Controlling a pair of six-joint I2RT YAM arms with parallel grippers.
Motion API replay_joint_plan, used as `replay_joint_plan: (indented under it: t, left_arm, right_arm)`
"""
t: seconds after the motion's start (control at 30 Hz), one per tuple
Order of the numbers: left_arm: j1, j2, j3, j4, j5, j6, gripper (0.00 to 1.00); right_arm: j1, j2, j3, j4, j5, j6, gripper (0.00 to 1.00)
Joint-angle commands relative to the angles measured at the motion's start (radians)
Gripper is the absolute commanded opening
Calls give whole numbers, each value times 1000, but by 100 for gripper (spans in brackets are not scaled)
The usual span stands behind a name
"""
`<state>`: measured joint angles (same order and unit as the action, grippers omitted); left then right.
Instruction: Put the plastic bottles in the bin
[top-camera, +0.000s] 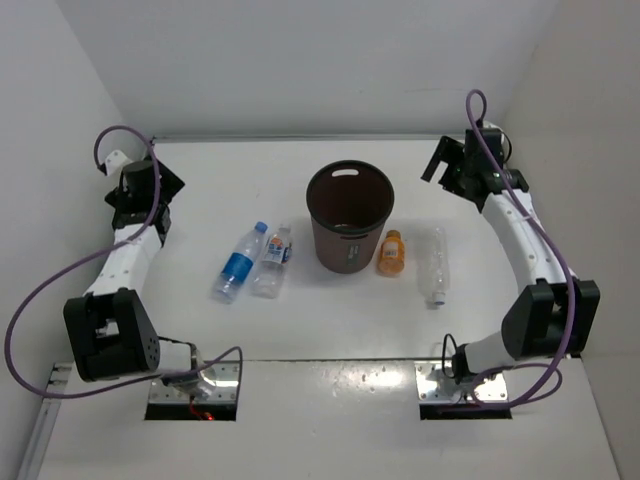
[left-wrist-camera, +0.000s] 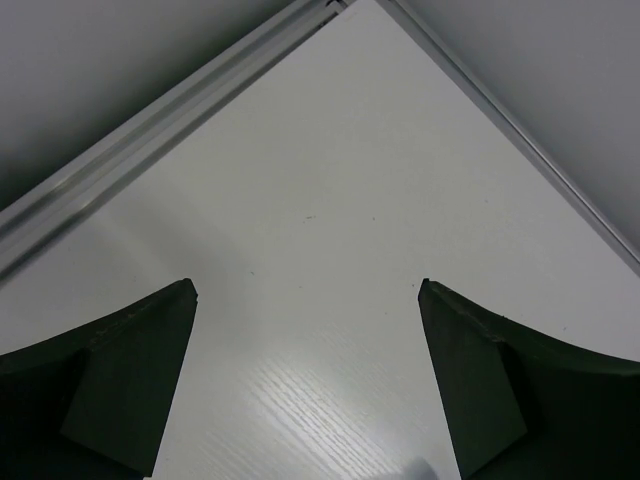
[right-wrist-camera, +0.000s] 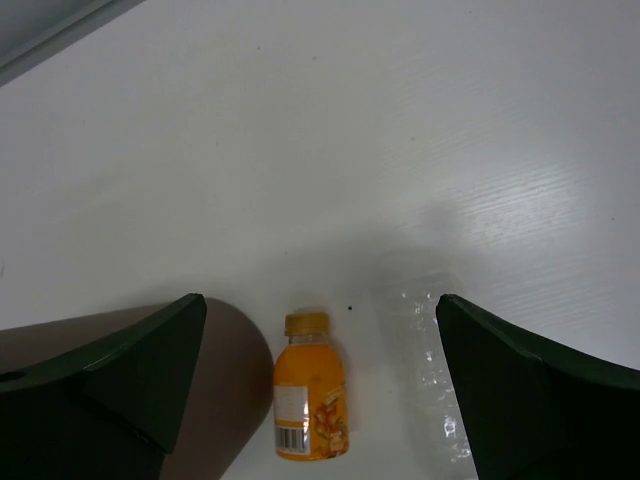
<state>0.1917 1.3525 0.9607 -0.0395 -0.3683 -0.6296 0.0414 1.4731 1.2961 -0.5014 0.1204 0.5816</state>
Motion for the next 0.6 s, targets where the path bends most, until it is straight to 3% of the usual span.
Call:
replay_joint_plan:
  t: [0.0,0.27,0.43,0.57]
  left_arm:
    - [3,-61,-14,1,31,8,100]
    - [3,-91,-65,102,158,4,100]
    - [-35,-102,-112,155,197,14,100]
    - [-35,-112,-123,139,143,14,100]
  right_arm:
    - [-5,9,23,-32,-11,26,100]
    - [-23,-37,-34,63,-185,52,100]
    - [-32,-5,-12,-15,-67,115,100]
    - [-51,18,2,-80,4,115,100]
